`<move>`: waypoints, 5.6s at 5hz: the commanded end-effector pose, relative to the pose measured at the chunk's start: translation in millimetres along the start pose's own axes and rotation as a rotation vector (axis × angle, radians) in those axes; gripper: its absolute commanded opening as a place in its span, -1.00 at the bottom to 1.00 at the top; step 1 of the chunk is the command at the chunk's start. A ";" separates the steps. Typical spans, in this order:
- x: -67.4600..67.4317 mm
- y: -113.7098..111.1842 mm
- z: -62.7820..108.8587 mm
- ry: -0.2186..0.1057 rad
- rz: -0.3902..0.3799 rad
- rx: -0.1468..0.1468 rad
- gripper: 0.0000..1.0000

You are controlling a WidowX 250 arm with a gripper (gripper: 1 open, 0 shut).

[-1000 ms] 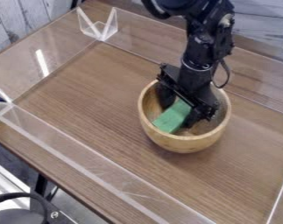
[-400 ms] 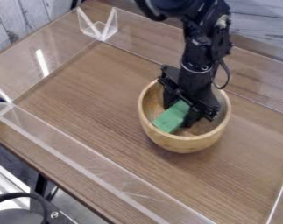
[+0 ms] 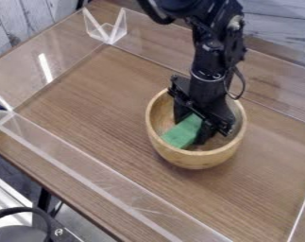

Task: Remove the green block from inside the brown bowl and put it on the table

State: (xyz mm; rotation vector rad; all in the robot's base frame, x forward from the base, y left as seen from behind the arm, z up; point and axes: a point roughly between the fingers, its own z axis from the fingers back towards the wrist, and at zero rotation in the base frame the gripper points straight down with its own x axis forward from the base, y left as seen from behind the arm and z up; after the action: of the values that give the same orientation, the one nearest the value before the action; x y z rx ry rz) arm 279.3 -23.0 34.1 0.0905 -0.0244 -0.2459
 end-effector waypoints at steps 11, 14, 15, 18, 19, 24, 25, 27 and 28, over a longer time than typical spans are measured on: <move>31.7 14.1 47.3 -0.140 0.038 0.006 1.00; 37.0 18.1 34.3 -0.048 0.047 0.017 1.00; 31.9 18.4 33.3 -0.041 0.040 0.020 1.00; 30.2 12.8 12.1 -0.041 0.050 -0.027 1.00; 30.0 8.1 4.4 -0.029 0.044 -0.034 1.00; 27.3 20.1 -27.1 0.039 0.057 -0.006 1.00; 22.6 17.9 -27.0 0.049 0.064 -0.021 1.00; 36.3 21.0 -26.3 0.102 0.103 -0.057 1.00; 27.7 22.2 -26.5 0.134 0.117 -0.074 1.00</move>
State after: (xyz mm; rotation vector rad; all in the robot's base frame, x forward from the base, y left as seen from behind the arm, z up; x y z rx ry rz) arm 317.4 -13.6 18.4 0.0303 0.0859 -0.1345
